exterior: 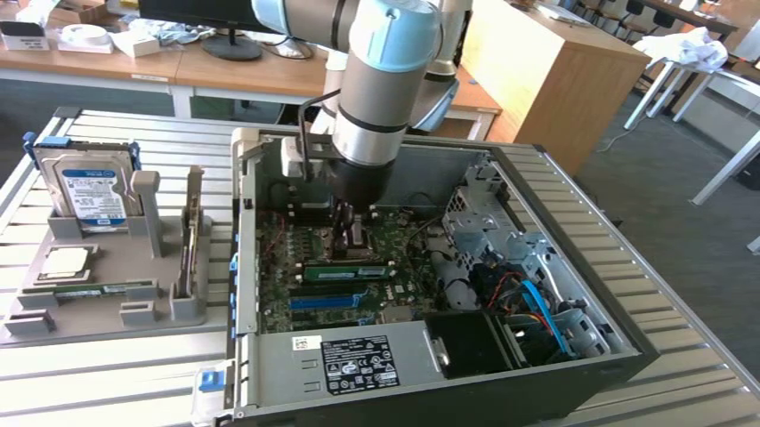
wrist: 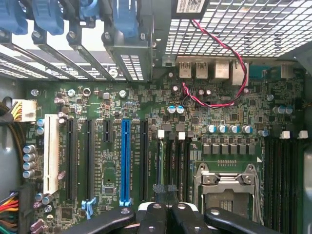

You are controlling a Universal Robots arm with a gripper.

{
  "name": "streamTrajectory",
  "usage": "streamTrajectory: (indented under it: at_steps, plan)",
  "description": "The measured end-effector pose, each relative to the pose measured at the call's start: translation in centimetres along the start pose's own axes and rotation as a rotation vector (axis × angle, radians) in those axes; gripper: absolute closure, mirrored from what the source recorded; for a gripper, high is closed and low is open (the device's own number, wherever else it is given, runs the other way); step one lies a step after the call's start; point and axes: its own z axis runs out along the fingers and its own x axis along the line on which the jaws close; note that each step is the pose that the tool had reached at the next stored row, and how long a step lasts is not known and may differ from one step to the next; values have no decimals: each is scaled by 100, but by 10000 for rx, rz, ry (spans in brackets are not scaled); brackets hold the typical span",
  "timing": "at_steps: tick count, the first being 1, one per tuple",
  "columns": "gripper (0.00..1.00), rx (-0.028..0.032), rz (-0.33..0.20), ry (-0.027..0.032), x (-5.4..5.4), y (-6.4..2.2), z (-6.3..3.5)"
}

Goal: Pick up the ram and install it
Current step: 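Press down the ram until it locks into place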

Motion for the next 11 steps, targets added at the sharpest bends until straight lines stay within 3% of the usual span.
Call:
streamTrajectory:
  at_steps: [11]
  plan:
    - [90, -1, 0, 1, 1, -1, 49]
